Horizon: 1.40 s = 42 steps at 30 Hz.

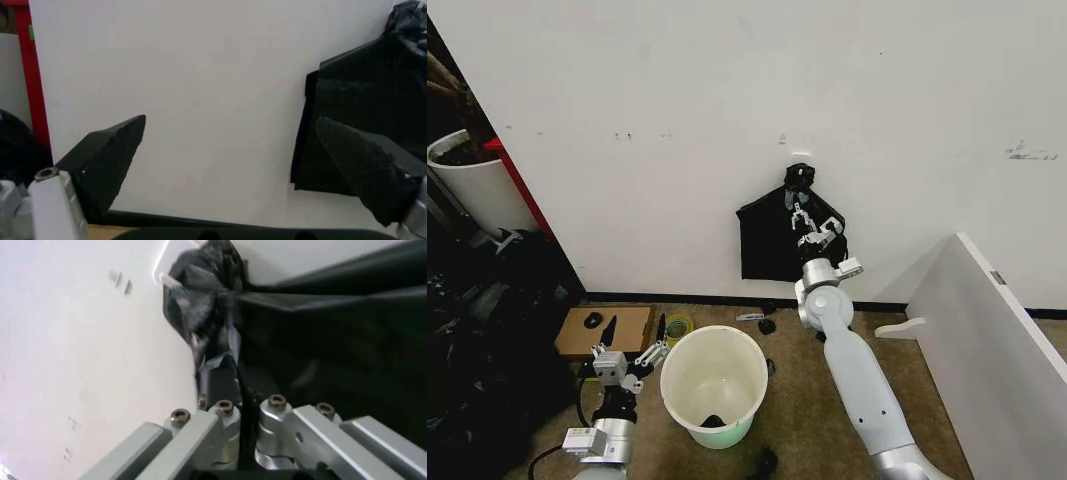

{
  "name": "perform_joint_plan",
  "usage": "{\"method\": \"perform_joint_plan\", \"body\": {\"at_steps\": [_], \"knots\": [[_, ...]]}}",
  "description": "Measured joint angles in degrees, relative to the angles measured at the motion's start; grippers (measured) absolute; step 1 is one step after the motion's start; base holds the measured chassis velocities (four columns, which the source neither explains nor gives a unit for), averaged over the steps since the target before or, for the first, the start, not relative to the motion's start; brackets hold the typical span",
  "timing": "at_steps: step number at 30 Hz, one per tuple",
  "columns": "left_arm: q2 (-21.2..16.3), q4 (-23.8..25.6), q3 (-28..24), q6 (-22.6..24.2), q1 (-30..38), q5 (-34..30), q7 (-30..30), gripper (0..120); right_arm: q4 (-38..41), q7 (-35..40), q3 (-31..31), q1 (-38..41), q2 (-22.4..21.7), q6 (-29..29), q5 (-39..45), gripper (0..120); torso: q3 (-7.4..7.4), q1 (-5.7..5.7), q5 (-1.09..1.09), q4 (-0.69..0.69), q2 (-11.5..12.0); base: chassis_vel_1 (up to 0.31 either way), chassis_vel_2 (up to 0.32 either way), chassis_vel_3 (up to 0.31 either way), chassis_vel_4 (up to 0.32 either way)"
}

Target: Place the garbage bag over the trash bin.

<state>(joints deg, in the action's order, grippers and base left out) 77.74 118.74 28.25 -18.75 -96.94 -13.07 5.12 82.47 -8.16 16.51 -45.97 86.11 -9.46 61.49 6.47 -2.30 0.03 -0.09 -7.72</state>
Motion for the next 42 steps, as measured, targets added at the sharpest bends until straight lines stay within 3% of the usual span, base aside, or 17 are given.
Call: {"method": "perform_joint_plan", "body": {"at_steps": [13, 22, 34, 42], "knots": [[0.0, -0.4, -0.4, 0.0, 0.3, 0.2, 0.0, 100, 10.0, -0.1, -5.6, -13.1, -6.5, -1.8, -4.1, 0, 0.00, 0.01, -0.01, -0.01, 0.0, 0.000, 0.000, 0.000, 0.000], [0.1, 0.3, -0.4, 0.1, -0.1, 0.3, 0.0, 100, 16.3, 0.8, -10.6, -22.1, -13.9, -3.2, -9.7, 0, -0.01, 0.01, -0.01, -0.01, 0.0, 0.000, 0.000, 0.000, 0.000], [1.1, 1.1, -0.5, 0.1, -0.4, 1.1, 0.0, 100, 18.9, 4.0, -15.1, -30.6, -20.6, -6.6, -18.4, 0, 0.00, 0.00, 0.00, -0.01, 0.0, 0.000, 0.000, 0.000, 0.000], [1.2, 1.6, -0.4, 0.3, 0.1, 1.4, -0.2, 100, 18.3, 4.4, -16.5, -33.9, -21.5, -8.9, -23.4, 0, 0.00, 0.00, 0.00, -0.01, 0.0, 0.000, 0.000, 0.000, 0.000]]}}
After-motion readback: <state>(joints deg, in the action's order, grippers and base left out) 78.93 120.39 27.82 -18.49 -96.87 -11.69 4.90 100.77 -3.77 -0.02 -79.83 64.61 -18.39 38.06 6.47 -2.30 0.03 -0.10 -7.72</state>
